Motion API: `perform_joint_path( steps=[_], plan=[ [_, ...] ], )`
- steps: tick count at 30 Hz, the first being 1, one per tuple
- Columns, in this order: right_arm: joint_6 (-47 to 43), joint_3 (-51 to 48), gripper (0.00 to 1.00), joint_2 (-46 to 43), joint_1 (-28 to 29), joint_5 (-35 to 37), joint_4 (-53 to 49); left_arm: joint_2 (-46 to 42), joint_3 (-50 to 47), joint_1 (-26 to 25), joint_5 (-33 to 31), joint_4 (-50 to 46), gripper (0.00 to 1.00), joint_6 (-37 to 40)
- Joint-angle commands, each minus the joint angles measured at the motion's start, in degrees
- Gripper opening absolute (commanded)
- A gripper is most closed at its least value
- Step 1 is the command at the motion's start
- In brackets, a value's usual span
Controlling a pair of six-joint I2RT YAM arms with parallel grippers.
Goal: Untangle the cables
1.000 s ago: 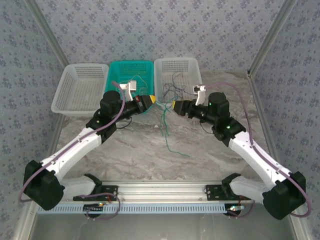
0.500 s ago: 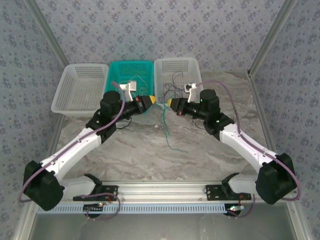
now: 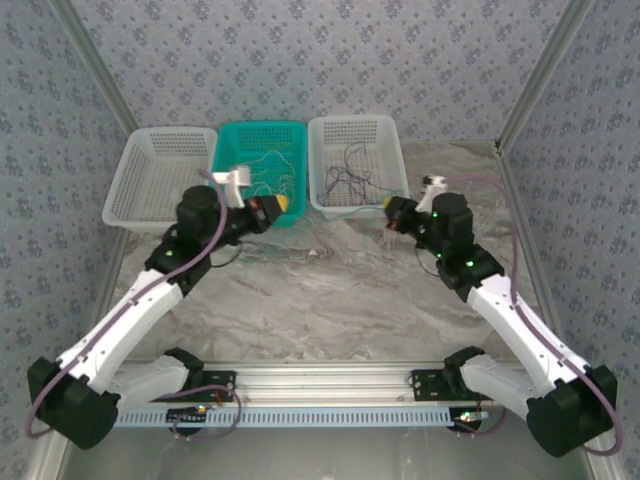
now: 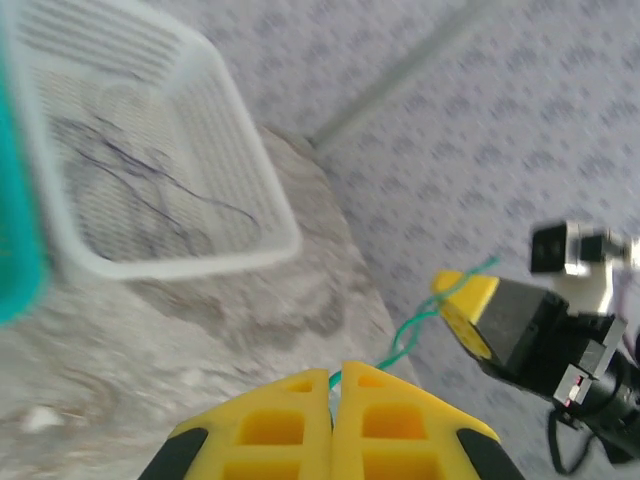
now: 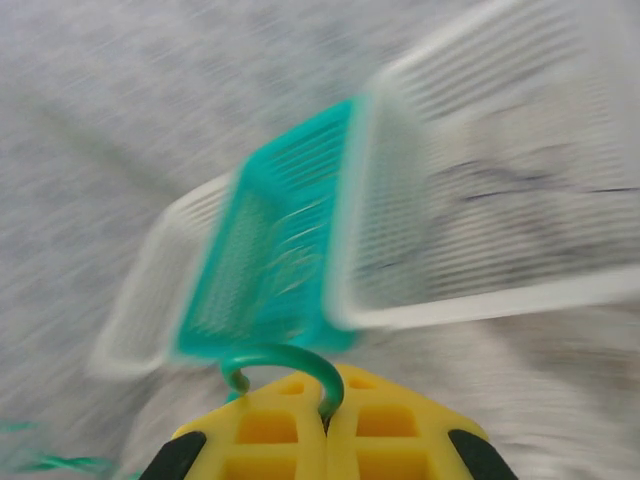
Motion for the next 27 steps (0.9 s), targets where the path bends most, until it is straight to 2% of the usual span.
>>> perform_joint_path(
  steps=[1,5,12,15,18,20,23,25,27],
  plan=[
    [2.6,-1.4,0.00,-1.7,-4.4,16.5,-12.8,-4.0,0.0,3.7,-3.2,-2.1,0.00,1.9],
    [4.0,-1.7,0.00,-3.4,-6.4,19.2,-16.4,-4.8,-0.4,4.9,-2.7,-2.3,0.00,1.7],
    [4.1,-1.3,0.00,-5.0,-9.2,16.6,-17.5,-4.8,-0.4,5.2,-1.3,-1.7,0.00,1.2],
    [2.8,-1.2,0.00,-6.0,-9.9,11.4,-14.4,-5.1,-0.3,5.3,-1.2,-1.8,0.00,1.2],
    [1.1,0.0,0.00,-5.5,-9.8,2.9,-8.9,-5.4,-0.1,5.4,-0.7,-1.7,0.00,1.4],
    [-0.8,2.3,0.00,-3.5,-8.7,-2.9,-5.8,-6.0,0.3,5.5,0.5,-1.8,0.00,2.3],
    [-3.6,8.2,0.00,1.2,-4.2,-6.8,-3.7,-7.9,1.9,5.4,0.2,-4.7,0.00,5.4],
    [-7.2,13.4,0.00,5.4,0.3,-6.5,-3.7,-9.7,4.2,5.4,-3.1,-10.3,0.00,9.3],
    [-10.5,18.6,0.00,9.9,4.6,-5.5,-4.1,-11.5,6.5,5.4,-9.1,-16.6,0.00,13.4]
  ],
)
